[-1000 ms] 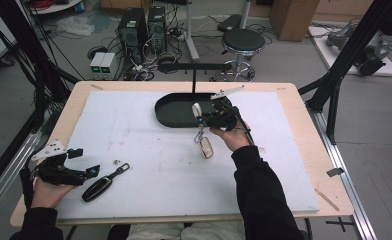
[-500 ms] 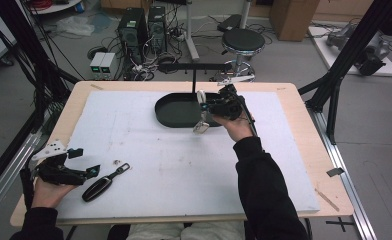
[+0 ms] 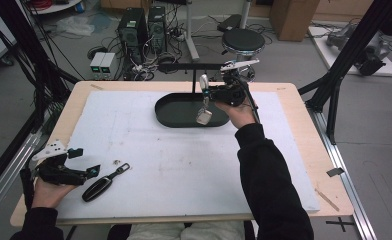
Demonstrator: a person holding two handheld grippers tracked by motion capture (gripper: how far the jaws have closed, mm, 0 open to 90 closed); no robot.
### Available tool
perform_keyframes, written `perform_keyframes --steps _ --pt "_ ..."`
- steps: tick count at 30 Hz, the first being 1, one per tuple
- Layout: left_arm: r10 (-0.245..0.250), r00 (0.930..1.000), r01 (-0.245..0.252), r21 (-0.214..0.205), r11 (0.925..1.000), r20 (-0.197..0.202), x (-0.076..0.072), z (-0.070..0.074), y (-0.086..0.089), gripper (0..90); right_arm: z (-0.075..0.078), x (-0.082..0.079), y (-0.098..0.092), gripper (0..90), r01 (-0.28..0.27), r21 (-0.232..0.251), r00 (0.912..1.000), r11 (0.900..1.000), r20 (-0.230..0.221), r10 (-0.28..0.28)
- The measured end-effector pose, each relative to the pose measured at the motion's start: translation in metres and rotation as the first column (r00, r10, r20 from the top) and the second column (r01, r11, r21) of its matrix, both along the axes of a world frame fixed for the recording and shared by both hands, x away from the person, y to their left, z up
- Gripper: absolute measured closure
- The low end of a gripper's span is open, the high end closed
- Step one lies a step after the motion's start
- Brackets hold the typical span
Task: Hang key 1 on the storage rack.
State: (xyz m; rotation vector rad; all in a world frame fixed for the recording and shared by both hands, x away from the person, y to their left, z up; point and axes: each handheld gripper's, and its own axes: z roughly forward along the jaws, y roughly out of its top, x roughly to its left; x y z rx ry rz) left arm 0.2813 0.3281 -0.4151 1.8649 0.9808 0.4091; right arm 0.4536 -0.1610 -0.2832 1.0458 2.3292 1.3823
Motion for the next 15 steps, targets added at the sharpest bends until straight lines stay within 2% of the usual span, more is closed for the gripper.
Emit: perform_keyframes --steps 8,13,15 --pt "0.002 1.0 -0.002 0.003 1.0 -0.003 0.0 0.0 -0.001 1.7 0.012 0.01 0.005 75.3 0.005 -0.015 0.9999 0.9999 0.011 -0.005" --pt "0.001 1.0 -0.001 0.008 1.0 -0.006 0.001 -0.001 -0.001 1.7 0.019 0.02 -0.002 75.2 0.023 0.025 0.9996 0.9994 0.012 -0.023" --pt "0.002 1.0 -0.002 0.009 1.0 -0.006 0.001 -0.001 0.0 1.7 0.022 0.022 -0.003 75.3 0.033 0.021 0.9994 0.9993 0.011 -0.033"
